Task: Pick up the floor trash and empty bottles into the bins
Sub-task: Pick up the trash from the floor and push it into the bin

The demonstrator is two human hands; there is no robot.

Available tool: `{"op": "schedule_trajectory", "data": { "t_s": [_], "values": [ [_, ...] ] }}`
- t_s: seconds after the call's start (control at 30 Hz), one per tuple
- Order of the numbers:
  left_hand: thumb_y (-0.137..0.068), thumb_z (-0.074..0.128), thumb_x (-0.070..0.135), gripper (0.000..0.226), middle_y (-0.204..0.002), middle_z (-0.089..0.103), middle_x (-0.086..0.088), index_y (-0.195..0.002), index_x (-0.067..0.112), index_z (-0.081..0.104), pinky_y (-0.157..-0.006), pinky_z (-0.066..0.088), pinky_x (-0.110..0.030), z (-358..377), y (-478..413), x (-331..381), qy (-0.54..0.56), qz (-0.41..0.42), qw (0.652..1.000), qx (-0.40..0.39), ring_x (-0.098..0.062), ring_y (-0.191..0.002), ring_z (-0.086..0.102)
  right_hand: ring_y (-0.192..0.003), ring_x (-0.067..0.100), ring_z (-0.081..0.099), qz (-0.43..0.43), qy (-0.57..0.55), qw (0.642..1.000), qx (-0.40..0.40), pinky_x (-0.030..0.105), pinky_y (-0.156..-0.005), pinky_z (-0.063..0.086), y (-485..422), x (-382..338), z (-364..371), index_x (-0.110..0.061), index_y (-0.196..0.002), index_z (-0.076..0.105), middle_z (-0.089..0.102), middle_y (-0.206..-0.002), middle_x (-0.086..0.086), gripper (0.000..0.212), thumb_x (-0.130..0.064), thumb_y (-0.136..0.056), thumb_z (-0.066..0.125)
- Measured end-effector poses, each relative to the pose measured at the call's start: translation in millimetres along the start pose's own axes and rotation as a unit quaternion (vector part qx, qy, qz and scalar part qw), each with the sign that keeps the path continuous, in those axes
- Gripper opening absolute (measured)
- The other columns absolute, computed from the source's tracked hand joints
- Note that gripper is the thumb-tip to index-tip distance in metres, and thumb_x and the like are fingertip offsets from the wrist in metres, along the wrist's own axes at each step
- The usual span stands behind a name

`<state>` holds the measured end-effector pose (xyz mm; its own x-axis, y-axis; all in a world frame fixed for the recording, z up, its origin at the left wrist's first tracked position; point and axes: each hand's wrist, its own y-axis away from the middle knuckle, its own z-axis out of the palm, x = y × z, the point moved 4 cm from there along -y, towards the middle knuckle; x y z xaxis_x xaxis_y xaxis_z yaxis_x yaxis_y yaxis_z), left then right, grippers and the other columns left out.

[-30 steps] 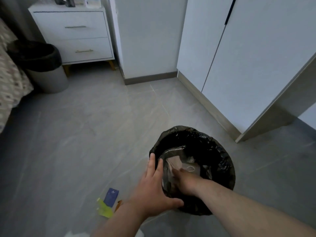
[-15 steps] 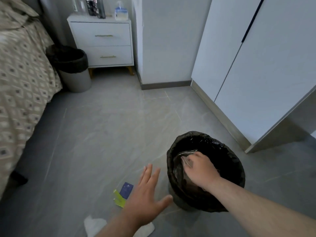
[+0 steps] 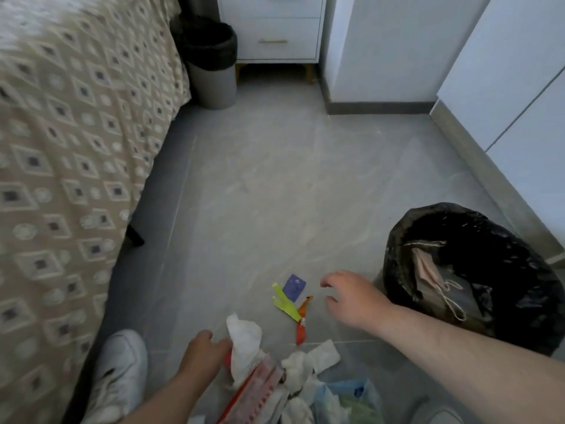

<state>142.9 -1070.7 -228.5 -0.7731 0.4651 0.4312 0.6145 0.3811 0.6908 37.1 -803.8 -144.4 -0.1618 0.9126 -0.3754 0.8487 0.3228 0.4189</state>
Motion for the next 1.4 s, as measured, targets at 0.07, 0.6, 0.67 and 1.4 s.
{"op": "schedule_trajectory", "data": {
  "t_s": [0.07, 0.6, 0.67, 1.4],
  "values": [
    [-0.079, 0.061, 0.038, 0.050, -0.120, 0.060, -0.022, -0.110, 0.000, 0.057, -0.074, 0.038, -0.029, 8, -18, -10, 0.008, -0.034, 0.999, 0.000, -0.032, -0.108, 0.059, -0.121, 0.022, 0.051, 0.017, 0.013, 0.999, -0.036, 0.029, -0.099, 0.042, -12, 5, 24, -0.018, -0.129, 0.054, 0.054, -0.130, 0.004, 0.042, -0.028, -0.089, 0.052],
    [-0.076, 0.061, 0.032, 0.026, -0.095, 0.062, -0.003, -0.097, 0.019, 0.053, -0.069, 0.050, -0.031, 54, -93, -11, -0.042, 0.013, 0.998, 0.052, -0.023, -0.083, 0.062, -0.147, 0.029, 0.006, 0.059, 0.123, 0.989, -0.064, 0.046, -0.112, 0.023, -125, 2, 146, -0.020, -0.151, 0.010, 0.002, -0.161, 0.008, 0.097, -0.058, -0.078, 0.061],
    [-0.079, 0.058, 0.031, 0.020, -0.094, 0.064, -0.001, -0.095, 0.019, 0.056, -0.068, 0.048, -0.030, 54, -95, -15, -0.026, 0.022, 0.998, 0.055, -0.022, -0.082, 0.062, -0.144, 0.029, 0.017, 0.041, 0.150, 0.987, -0.034, 0.045, -0.109, 0.026, -124, 3, 148, -0.020, -0.147, 0.021, 0.014, -0.159, 0.009, 0.087, -0.056, -0.079, 0.060],
    [-0.079, 0.066, 0.001, 0.008, -0.078, 0.069, -0.009, -0.081, 0.009, 0.066, -0.063, 0.050, -0.031, -28, -65, 58, 0.315, 0.064, 0.943, 0.081, -0.025, -0.068, 0.063, -0.065, 0.031, 0.063, 0.142, -0.328, 0.931, 0.081, 0.043, -0.068, 0.056, -93, 4, 49, -0.020, -0.071, 0.060, 0.061, -0.067, 0.008, 0.014, -0.007, -0.076, 0.065]
  ]
}}
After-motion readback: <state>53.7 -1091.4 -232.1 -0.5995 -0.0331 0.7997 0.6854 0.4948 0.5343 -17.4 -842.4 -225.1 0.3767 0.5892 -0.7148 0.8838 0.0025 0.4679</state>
